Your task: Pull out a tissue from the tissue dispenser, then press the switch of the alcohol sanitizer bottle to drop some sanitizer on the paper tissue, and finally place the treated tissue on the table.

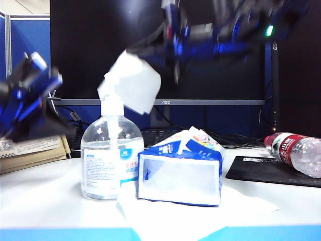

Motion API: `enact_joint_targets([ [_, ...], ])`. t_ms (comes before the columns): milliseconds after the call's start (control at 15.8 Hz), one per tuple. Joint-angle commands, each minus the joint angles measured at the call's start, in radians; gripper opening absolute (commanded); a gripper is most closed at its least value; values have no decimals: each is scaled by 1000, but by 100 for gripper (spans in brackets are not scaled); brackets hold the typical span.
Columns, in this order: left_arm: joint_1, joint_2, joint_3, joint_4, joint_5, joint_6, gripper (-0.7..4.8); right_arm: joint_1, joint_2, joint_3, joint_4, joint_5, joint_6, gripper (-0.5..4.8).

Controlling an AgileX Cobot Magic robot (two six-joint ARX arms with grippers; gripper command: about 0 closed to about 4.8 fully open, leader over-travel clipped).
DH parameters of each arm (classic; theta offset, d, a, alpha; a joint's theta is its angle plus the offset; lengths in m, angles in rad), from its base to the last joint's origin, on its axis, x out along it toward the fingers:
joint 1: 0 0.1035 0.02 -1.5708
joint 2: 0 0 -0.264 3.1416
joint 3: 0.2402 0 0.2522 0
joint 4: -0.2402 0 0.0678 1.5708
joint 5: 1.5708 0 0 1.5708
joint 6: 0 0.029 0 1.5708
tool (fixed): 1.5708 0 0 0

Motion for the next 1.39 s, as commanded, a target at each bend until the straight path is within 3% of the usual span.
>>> enact_joint_targets([
  [63,9,-74,7,116,16,-31,-5,-14,-93,5,10,-13,4,-5],
  [253,82,-222,10,102,53,-56,-5,-40,-198,5,-6,-20,11,-5],
  [507,281,-543,29,-20,150,-119,-5,-101,-377,5,-46,-59,20,-5],
  [634,414,-744,88,-209,219,-109,-5,-137,-472,5,-74,-66,33,-5],
  [824,640,-989,225,-500,304,-29,-5,-188,-595,4,-121,-87,45,-5],
  [951,777,-1091,307,-626,369,10,-5,-216,-679,3,-177,-87,44,-5],
  [1077,784,-1130,365,-708,365,53,-5,-242,-766,3,-203,-86,45,-5],
  [1204,774,-1132,370,-722,429,11,-5,-305,-836,3,-253,-87,44,-5],
  [1331,679,-1142,370,-781,463,10,-5,-394,-909,3,-370,-90,12,-5],
  [1394,594,-1161,371,-809,479,47,-5,-434,-950,3,-467,-91,-53,-5],
])
